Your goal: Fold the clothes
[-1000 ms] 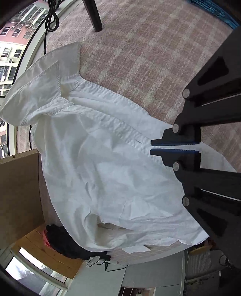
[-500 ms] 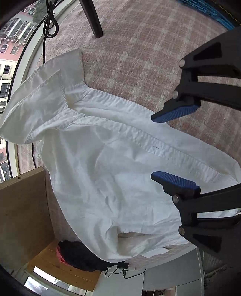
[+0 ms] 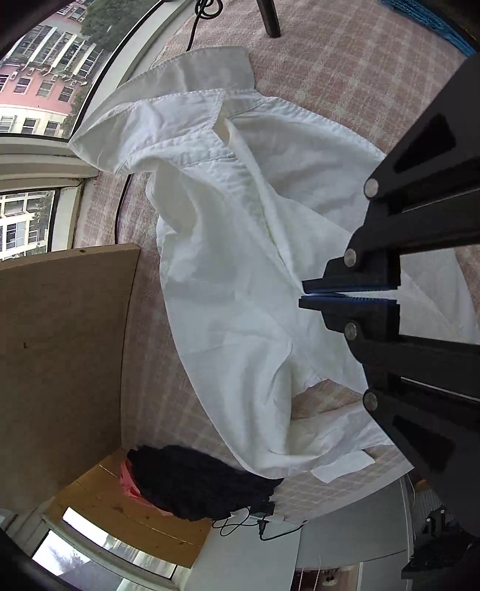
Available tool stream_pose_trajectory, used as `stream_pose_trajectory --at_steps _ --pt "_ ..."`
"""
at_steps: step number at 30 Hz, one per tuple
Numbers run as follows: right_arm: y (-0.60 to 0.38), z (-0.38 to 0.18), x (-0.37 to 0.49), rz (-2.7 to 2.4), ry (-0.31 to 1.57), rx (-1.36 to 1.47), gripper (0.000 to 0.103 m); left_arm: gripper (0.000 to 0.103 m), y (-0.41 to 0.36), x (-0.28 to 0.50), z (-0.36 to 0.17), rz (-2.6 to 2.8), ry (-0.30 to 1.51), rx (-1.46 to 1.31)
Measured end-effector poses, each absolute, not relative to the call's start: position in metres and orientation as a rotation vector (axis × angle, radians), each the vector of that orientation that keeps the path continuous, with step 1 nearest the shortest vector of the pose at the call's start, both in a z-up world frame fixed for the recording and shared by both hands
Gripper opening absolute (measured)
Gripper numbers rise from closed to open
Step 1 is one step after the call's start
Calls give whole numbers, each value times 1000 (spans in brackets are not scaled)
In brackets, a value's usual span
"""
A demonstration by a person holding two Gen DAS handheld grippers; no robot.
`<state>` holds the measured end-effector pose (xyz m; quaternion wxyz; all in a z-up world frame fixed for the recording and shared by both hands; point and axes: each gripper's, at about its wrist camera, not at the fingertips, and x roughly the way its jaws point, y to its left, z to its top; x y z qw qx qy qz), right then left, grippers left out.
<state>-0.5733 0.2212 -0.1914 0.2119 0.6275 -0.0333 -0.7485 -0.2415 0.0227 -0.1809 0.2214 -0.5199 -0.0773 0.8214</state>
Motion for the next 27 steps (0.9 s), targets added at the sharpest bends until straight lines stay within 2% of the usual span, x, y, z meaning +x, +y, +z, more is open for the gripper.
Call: stream_pose_trajectory --at_steps 4,8,10,13,14,15,16,17,18,20,23,25,27 --pt "156 -201 -595 -2047 -63 1710 4 0 -37 -256 -211 2322 -226 -1547" --pt "125 -207 -596 -1991 -6 1753 21 3 -63 -261 -238 2333 -192 -1669" --pt "135 -193 -585 -1974 -58 1718 23 7 -68 -256 -237 2360 -179 -1672" --pt "194 -154 -562 -1957 -234 1657 39 8 -61 -235 -211 2395 -172 -1599" --pt "218 -141 -553 -1934 -318 1634 41 8 -57 -227 -201 2400 -168 -1572" --pt "244 -128 -543 -1913 -397 1605 41 9 -43 -218 -189 2391 -148 -1537" --pt "268 -117 -532 -1903 -447 1573 42 15 -25 -209 -180 2373 -117 -1503" --pt "293 -107 -521 -1909 -464 1549 47 22 -2 -201 -175 2342 -100 -1476" --pt "317 -100 -509 -1938 -453 1541 50 24 21 -194 -171 2308 -85 -1452" --pt "355 -97 -488 -2066 -337 1560 56 28 77 -186 -180 2198 -69 -1435" --pt "388 -122 -477 -2225 -49 1648 56 28 153 -178 -201 2069 -61 -1439" --pt "402 -153 -481 -2227 14 1704 56 28 196 -179 -223 2022 -72 -1480" --pt "411 -182 -489 -2186 -16 1736 56 29 230 -181 -245 2027 -43 -1530"
